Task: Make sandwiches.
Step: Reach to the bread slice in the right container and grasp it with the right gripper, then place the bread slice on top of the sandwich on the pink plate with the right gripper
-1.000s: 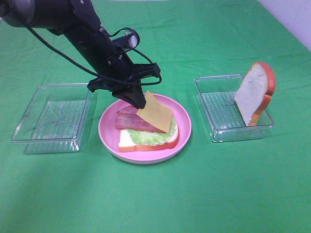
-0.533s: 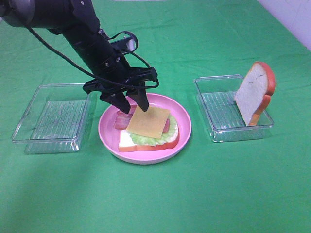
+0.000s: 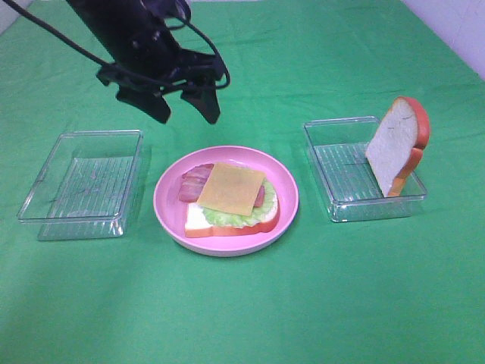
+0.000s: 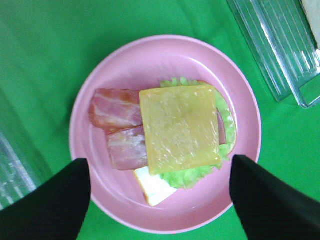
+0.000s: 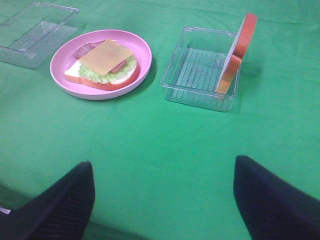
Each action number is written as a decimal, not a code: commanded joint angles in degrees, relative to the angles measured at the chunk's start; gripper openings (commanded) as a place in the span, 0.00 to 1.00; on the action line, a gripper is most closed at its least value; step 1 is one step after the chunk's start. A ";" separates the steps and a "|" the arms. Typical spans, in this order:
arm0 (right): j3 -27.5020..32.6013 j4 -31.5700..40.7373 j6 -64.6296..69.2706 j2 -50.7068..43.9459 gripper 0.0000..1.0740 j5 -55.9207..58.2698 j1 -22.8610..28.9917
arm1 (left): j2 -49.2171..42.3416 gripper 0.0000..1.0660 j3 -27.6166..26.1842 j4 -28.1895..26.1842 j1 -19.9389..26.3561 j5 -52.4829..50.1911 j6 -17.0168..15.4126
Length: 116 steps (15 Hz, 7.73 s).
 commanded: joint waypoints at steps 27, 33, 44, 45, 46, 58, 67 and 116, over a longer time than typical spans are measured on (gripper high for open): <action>-3.27 -0.57 9.22 35.70 0.66 -22.80 0.34 | -102.10 0.69 66.35 16.04 -0.23 4.64 -5.16; -20.28 -1.32 9.22 64.86 0.66 -18.28 0.29 | -111.50 0.69 67.84 16.56 -0.23 4.81 -5.21; -56.04 -1.55 3.84 98.84 0.66 1.78 -9.97 | -115.11 0.69 67.84 16.84 -0.17 4.87 -5.39; -57.35 1.95 1.43 100.73 0.66 1.83 -12.09 | -115.11 0.69 67.84 16.96 -0.17 4.87 -5.50; -57.98 3.78 0.23 101.64 0.66 1.83 -13.24 | -115.11 0.69 67.84 17.02 -0.17 4.87 -5.50; -61.31 14.09 -6.88 116.37 0.46 1.89 -17.07 | -115.11 0.69 67.84 17.02 -0.17 4.87 -5.56; -61.31 9.91 -3.84 114.71 0.00 2.46 -17.02 | -115.11 0.69 67.84 17.02 -0.17 4.87 -5.56; -30.48 89.27 -42.69 119.69 0.46 -12.43 -1.09 | -115.05 0.69 67.84 16.96 -0.17 4.87 -5.39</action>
